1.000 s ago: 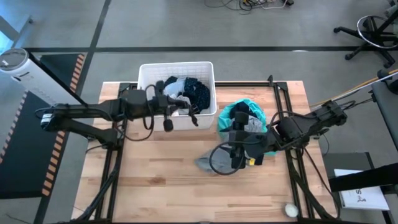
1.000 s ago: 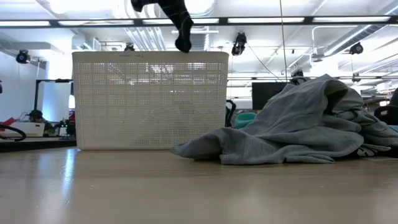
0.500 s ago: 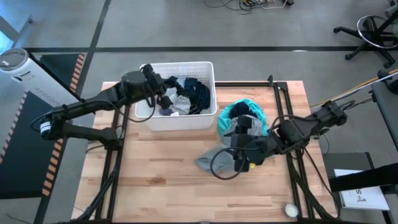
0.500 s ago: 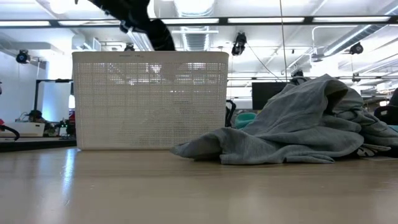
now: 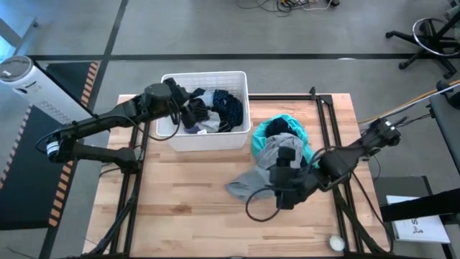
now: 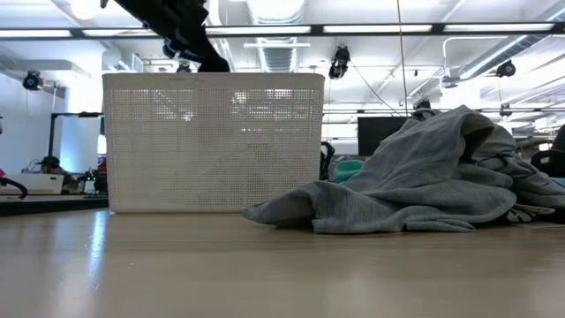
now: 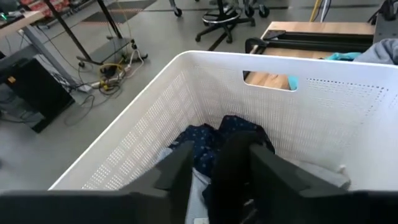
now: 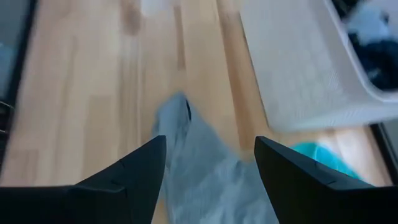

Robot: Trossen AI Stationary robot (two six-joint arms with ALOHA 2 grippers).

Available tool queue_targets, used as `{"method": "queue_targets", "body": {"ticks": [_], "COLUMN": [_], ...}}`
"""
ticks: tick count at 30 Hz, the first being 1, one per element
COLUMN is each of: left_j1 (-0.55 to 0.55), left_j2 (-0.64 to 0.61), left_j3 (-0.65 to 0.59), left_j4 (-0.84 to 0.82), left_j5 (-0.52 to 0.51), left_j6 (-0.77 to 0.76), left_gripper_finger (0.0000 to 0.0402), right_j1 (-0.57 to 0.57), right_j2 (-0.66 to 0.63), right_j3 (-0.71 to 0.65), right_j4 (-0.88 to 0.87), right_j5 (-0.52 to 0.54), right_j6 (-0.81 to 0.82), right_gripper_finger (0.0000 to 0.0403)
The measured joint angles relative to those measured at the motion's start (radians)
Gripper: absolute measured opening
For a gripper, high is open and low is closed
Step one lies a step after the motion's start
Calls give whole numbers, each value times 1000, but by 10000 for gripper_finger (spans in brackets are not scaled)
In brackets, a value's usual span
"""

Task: Sort clothes
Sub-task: Put the black sock into the white laundry bin, then put the gray shirt into the white laundry bin

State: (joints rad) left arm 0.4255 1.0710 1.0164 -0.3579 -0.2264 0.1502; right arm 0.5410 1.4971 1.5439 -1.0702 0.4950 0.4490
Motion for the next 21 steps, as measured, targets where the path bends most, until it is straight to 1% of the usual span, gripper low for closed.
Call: {"method": "queue_targets", "body": {"ticks": [6,10,15,21], "left_j1": [-24,-63,-126,-200], "left_j2": [-24,-61,-113,-165], "left_j3": [0,0,0,-5], "left_j4": [20,55,102,107], "left_j5": [0,6,8,8], "left_j6": [3,26,32,28], "left_gripper_finger": [224,261,278,266], "right_j1": [27,28,-3,-74], "right_j2": [1,-1,-3,-3], "right_j3": [-169,-281,-361,-440], "right_j4": [-2,-1,2,40], "right_j5": [-7,-9,-10,-46], "right_j6": [182,293,328,314], "right_gripper_finger": [245,259,284,309]}}
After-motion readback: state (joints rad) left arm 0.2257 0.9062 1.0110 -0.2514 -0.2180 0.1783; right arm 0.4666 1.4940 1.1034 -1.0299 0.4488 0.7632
